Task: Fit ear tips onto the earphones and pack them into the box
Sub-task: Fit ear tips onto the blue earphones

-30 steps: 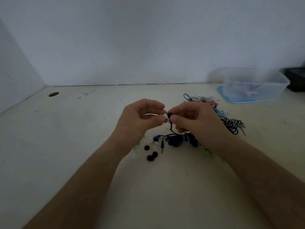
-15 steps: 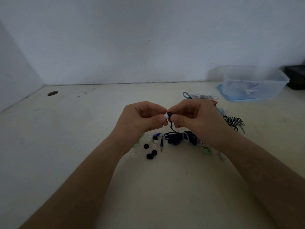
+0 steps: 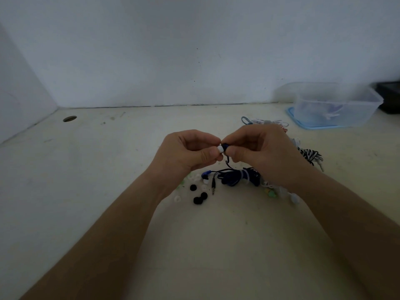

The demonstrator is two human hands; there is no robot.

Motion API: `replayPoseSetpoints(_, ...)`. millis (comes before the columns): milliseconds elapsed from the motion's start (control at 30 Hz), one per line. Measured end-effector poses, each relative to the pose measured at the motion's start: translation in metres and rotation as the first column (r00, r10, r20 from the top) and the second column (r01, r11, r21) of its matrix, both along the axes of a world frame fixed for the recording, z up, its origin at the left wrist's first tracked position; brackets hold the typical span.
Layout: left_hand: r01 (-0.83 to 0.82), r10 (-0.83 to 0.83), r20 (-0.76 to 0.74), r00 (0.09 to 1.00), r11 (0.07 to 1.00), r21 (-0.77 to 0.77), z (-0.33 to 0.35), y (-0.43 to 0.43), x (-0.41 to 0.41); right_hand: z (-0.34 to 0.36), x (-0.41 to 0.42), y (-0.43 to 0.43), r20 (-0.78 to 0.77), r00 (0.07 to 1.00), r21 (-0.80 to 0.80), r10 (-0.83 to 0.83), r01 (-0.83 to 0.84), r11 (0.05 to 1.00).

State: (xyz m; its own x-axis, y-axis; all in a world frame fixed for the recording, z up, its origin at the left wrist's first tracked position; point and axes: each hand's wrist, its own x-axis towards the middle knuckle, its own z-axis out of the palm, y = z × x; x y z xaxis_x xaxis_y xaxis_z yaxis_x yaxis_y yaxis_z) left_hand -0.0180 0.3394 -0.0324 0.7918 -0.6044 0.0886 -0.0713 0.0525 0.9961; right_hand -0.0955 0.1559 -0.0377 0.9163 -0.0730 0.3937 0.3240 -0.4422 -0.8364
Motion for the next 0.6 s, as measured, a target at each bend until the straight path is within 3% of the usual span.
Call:
replayPoseSetpoints(100,0.005,-0.005,-0.008,1.000,1.000,-0.005,0.0004,-0.0001,-0.0005,0.0004,-0.0005,0.0000,0.001,1.000,0.004,0.009,-0.009,1.000)
replayPoseSetpoints(233,-0.008,0.007,0.016,1.000,0.999,0.043,-0.0002,0.0008,-0.0003,0.0000,-0.0003,0.0022,0.050,0.998,-0.175,-0.042,0.050,0.983)
replayPoseSetpoints(333,-0.007,0.007,0.012,1.000,0.999,0.048,-0.0008,0.0006,-0.0003,-0.0014,-0.0002,0.0026,0.061,0.996,-0.218,-0.057,0.069,0.973)
replayPoseSetpoints(600,0.011,-0.011,-0.001,1.000,1.000,0.005,0.0000,0.0003,0.0001,-0.0004,0.0001,-0.0006,-0.013,0.999,0.043,0.032,-0.032,0.999)
